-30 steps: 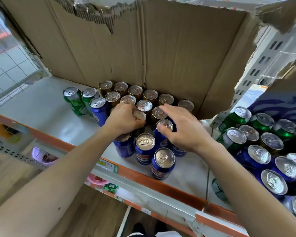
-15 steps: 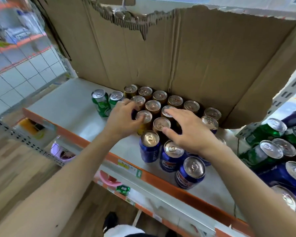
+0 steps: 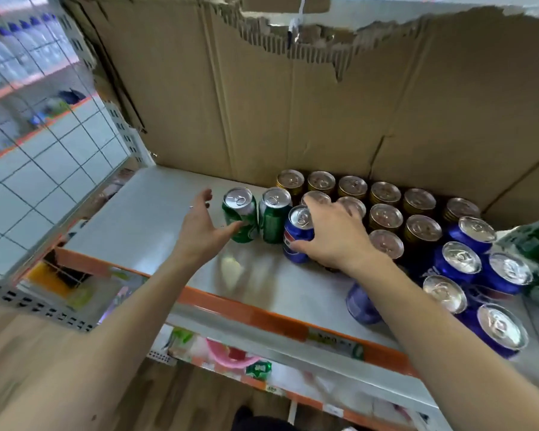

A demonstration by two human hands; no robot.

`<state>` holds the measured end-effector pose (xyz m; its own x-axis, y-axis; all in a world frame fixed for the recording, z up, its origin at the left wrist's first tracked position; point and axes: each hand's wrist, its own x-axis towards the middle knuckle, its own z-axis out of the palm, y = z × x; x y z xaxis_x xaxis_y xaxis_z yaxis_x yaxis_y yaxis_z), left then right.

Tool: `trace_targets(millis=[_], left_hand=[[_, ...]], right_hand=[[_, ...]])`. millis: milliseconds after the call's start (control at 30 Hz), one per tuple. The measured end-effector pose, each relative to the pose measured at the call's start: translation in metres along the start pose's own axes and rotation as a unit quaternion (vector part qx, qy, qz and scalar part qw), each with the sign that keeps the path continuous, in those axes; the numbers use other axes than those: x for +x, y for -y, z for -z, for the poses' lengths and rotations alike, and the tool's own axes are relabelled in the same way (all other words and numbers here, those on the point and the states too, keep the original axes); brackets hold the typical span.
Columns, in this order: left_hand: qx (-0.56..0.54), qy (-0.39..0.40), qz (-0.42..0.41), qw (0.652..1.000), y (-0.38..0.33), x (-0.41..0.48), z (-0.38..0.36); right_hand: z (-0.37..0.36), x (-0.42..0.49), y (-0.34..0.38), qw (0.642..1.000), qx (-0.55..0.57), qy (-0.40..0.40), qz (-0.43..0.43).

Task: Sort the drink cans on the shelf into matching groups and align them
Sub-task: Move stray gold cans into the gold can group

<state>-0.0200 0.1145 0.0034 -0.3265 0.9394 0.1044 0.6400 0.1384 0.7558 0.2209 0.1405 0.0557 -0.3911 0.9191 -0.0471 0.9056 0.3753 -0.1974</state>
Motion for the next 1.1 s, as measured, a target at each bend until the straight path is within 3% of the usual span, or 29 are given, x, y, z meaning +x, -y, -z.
trace_targets(millis=[167, 333, 433, 533, 667, 800, 900, 1100], left_hand=[[-0.114, 0.076, 0.006, 0.991, 0.018, 0.02, -0.008], [-0.22, 0.035, 0.032, 0.974, 0.018, 0.022, -0.014], [-0.346, 0.023, 0.053, 0.937, 0.011, 0.017, -0.002], [-0.423, 0.036, 0.06, 0.904, -0.015, 0.009, 0.007], [-0.503, 0.125, 0.048, 0.854, -0.072, -0.007, 0.005], [-0.547, 0.234, 0.061, 0.801, -0.14, -0.043, -0.008], [-0.541, 0.34, 0.08, 0.765, -0.185, -0.078, -0.03], [-0.539, 0.46, 0.123, 0.695, -0.27, -0.174, -0.092]], right_hand=[[-0.013, 0.006, 0.017, 0.997, -0.008, -0.01, -0.076], [-0.01, -0.005, 0.022, 0.995, 0.012, -0.036, -0.093], [-0.001, -0.024, 0.016, 0.981, 0.145, -0.092, -0.091], [0.018, -0.047, 0.008, 0.914, 0.364, -0.14, -0.11], [0.04, -0.083, -0.013, 0.822, 0.521, -0.195, -0.126], [0.061, -0.133, -0.033, 0.688, 0.671, -0.252, -0.11], [0.072, -0.177, -0.051, 0.607, 0.729, -0.299, -0.104], [0.087, -0.29, -0.097, 0.501, 0.743, -0.399, -0.193]])
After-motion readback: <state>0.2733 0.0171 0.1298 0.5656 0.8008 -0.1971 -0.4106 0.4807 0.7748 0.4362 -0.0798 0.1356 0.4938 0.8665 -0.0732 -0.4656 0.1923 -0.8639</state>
